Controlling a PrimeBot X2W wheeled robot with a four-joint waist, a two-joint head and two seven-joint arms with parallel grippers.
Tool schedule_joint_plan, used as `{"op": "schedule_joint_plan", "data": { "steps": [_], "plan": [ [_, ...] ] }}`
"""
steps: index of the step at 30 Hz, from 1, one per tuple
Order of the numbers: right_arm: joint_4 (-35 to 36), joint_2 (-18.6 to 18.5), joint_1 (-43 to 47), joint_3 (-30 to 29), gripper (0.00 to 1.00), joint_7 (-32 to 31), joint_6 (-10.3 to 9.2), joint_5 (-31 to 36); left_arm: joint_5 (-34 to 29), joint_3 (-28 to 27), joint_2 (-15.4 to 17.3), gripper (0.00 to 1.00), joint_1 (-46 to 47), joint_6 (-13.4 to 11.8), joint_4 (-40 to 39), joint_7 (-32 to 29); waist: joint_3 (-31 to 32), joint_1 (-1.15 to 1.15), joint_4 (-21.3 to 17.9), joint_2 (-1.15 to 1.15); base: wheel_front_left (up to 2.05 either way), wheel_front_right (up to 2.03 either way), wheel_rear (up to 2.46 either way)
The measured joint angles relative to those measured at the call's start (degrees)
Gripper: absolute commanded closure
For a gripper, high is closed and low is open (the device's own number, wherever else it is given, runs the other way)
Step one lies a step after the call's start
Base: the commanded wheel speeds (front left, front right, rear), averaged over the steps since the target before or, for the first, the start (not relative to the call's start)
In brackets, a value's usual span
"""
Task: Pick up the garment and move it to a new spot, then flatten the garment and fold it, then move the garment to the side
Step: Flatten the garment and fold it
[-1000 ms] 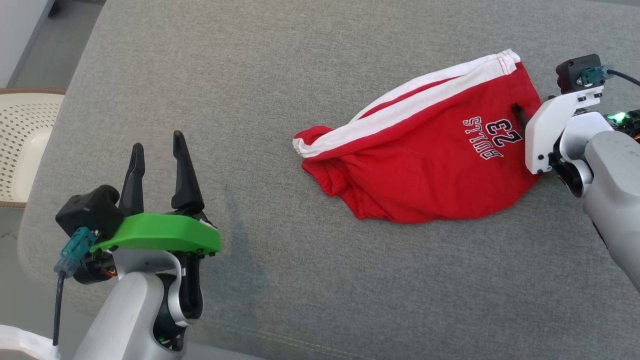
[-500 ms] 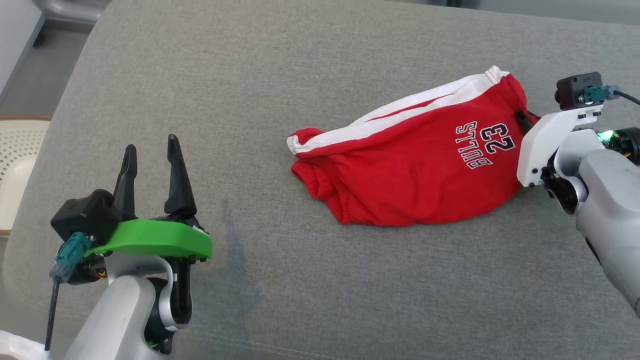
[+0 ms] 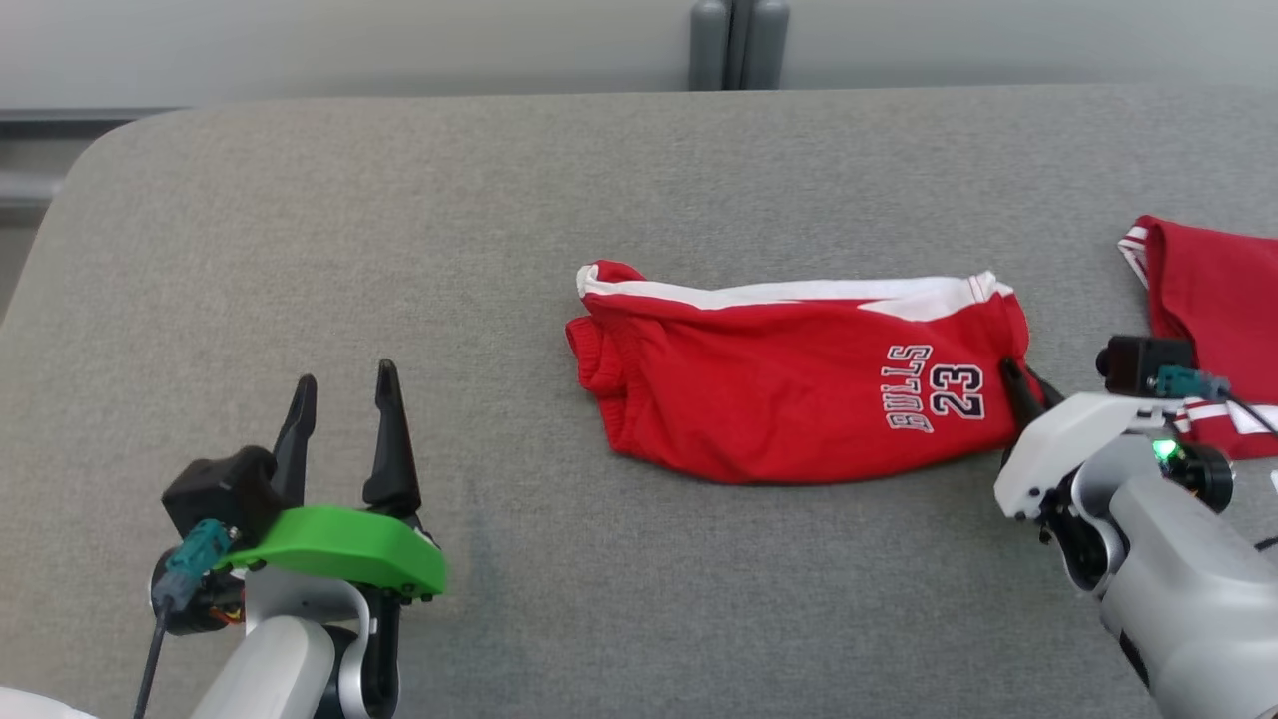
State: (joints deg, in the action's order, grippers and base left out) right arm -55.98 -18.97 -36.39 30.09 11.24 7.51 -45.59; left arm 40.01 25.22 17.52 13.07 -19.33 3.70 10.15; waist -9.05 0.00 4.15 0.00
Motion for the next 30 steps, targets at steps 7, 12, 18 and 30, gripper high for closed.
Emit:
{"op": "schedule_joint_plan", "data": {
  "steps": [7,12,18,30],
  "plan": [
    [0.83,2.93,5.91,-3.71,1.00,2.31,0.00,0.47,0.02,1.80,-1.03,0.00,-2.37,-0.11,1.03,0.08,3.79,0.00,-3.85,0.00,0.00,0.00,0.00],
    [0.78,4.03,6.94,-5.52,1.00,2.48,0.00,1.94,-0.07,2.88,-1.20,0.00,-3.13,-0.33,1.47,-0.10,6.08,0.00,-5.15,0.00,0.00,0.00,0.00],
    [0.08,3.92,6.72,-7.14,1.00,1.96,0.00,4.26,-0.23,3.90,-1.24,0.00,-3.14,-0.14,1.76,-0.74,7.27,0.00,-4.01,0.00,0.00,0.00,0.00],
    [5.81,8.37,-0.70,-6.11,1.00,-2.30,-0.01,8.61,-0.21,4.91,-2.30,0.00,-3.44,0.14,2.21,-0.21,8.39,0.00,1.48,0.00,0.00,0.00,0.00]
  ]
}}
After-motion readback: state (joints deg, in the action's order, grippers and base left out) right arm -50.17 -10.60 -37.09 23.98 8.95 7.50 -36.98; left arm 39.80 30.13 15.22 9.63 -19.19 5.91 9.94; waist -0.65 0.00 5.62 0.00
